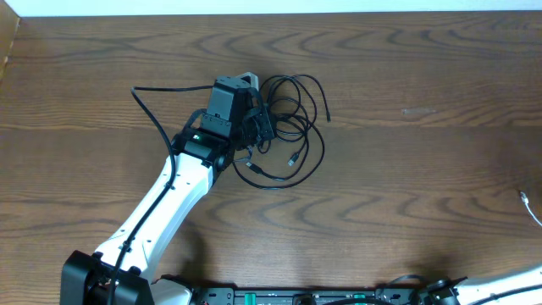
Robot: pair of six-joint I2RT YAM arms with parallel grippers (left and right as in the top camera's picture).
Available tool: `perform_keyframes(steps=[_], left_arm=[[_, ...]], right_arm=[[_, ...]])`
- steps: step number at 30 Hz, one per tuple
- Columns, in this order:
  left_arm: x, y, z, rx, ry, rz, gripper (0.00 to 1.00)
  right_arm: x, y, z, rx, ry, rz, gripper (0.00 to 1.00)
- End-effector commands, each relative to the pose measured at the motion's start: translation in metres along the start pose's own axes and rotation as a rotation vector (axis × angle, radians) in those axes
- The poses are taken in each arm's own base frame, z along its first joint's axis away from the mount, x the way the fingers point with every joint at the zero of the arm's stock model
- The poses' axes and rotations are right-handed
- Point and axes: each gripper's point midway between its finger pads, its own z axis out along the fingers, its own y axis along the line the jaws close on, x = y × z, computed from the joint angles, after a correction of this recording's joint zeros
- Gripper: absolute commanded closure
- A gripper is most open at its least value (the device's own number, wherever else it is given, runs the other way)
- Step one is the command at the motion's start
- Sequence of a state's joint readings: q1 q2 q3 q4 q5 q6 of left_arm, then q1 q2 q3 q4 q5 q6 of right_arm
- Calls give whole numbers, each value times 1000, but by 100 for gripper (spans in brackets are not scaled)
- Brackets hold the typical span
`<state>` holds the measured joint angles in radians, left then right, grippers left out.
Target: Untangle cables
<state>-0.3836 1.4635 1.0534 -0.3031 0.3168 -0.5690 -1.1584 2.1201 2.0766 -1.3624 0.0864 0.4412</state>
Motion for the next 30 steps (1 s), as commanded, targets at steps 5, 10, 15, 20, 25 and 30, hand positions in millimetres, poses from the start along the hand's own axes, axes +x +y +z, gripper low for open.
perform_keyframes(steps=[5,10,15,20,25,30], left_arm=[[-1,-5,0,24,-4,28,90],[-3,-7,0,32,-14,32,91],[-3,-7,0,31,-13,31,90],[-3,-7,0,31,-14,32,91],[-3,-7,0,31,-13,32,90],[0,-8,0,42,4,33,90]], right_arm=[[-6,-21,12,-34,30,85,99],[-1,-13,21,-27,35,62,99],[1,-9,23,-20,31,49,99],[1,-9,23,-20,31,50,43],[1,-8,23,-24,31,47,1],[7,7,22,-76,54,19,1]])
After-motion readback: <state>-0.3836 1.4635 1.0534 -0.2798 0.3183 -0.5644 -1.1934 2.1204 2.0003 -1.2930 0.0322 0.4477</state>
